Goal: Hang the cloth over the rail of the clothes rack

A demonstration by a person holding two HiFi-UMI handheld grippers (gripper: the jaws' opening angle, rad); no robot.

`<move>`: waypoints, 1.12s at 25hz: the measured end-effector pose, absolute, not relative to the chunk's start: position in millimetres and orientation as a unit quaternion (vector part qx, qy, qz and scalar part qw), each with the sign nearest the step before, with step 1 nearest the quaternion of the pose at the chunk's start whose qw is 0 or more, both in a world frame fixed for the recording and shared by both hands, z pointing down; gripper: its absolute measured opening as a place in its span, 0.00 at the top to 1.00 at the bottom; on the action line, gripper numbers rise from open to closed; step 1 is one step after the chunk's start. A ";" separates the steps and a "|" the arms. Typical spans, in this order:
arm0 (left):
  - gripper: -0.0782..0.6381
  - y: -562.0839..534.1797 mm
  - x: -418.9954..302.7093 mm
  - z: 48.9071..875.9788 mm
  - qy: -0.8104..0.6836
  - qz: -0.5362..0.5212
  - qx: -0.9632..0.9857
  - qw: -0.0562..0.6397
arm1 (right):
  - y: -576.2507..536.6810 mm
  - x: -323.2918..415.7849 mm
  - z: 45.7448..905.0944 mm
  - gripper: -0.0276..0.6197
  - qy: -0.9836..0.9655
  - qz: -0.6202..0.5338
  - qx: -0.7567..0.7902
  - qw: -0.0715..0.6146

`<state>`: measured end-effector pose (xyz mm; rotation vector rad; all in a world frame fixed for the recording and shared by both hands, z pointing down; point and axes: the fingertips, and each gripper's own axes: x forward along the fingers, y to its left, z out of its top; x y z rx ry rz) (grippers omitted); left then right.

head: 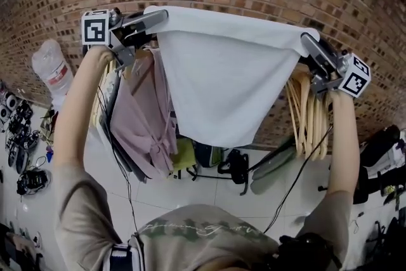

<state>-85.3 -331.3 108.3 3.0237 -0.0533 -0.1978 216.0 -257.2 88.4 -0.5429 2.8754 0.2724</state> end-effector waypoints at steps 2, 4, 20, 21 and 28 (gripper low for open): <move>0.87 -333.8 -83.4 105.5 -0.020 -0.064 0.996 0.060 | -260.9 219.1 85.7 0.93 0.974 0.086 -0.182 0.106; 0.87 -336.3 -82.2 99.3 -0.028 -0.059 0.997 0.051 | -264.6 220.6 78.9 0.93 0.973 0.089 -0.186 0.108; 0.87 -371.9 -70.3 42.9 -0.073 -0.070 0.995 -0.003 | -312.2 234.3 36.0 0.93 0.966 0.099 -0.218 0.096; 0.87 -375.1 -68.5 39.7 -0.076 -0.070 0.995 -0.007 | -314.9 235.2 31.9 0.93 0.966 0.097 -0.222 0.092; 0.87 -402.6 -72.9 17.2 -0.119 -0.046 0.991 -0.029 | -329.8 232.7 6.4 0.93 0.962 0.104 -0.235 0.087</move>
